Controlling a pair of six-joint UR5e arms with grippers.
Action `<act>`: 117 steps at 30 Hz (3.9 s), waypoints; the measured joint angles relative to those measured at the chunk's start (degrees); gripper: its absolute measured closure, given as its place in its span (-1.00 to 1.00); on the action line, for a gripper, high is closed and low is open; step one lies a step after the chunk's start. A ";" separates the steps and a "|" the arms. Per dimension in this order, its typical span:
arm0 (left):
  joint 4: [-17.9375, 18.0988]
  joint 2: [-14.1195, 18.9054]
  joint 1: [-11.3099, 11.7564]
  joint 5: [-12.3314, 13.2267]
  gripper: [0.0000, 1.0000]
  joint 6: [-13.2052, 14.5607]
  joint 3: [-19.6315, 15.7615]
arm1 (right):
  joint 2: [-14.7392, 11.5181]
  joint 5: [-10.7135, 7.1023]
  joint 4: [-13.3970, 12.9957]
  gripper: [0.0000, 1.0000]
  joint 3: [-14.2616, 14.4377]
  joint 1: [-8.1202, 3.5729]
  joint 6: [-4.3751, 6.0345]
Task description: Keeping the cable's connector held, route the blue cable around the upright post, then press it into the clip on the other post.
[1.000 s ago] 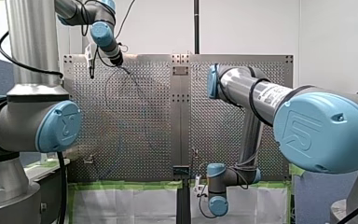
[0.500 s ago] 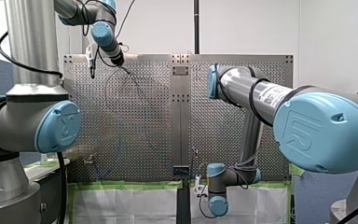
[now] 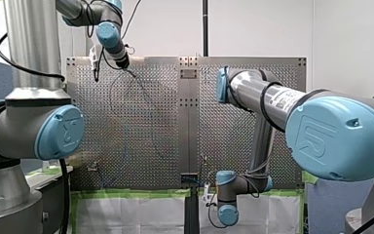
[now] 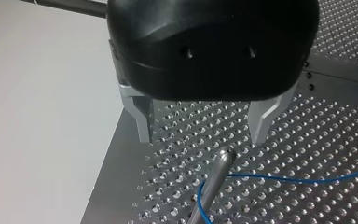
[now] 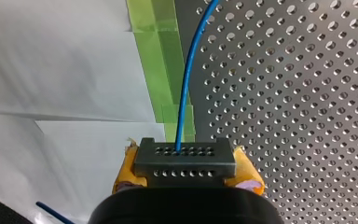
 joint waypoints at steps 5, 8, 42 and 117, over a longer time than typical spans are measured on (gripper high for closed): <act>-0.58 0.05 -0.43 -0.53 -1.00 0.04 -0.01 | 0.00 0.05 0.08 1.00 0.00 -0.64 0.17; -1.00 0.06 -0.66 -1.47 -1.00 0.08 -0.01 | 0.00 0.05 -0.09 1.00 0.08 -1.23 0.30; 3.02 -1.66 -6.17 -1.72 -1.00 12.30 0.81 | 0.00 -0.89 -2.29 1.00 0.85 -3.61 1.99; 26.41 -22.60 -15.65 -26.90 -1.00 19.37 2.73 | 0.03 -2.07 -2.92 1.00 0.88 -3.26 1.79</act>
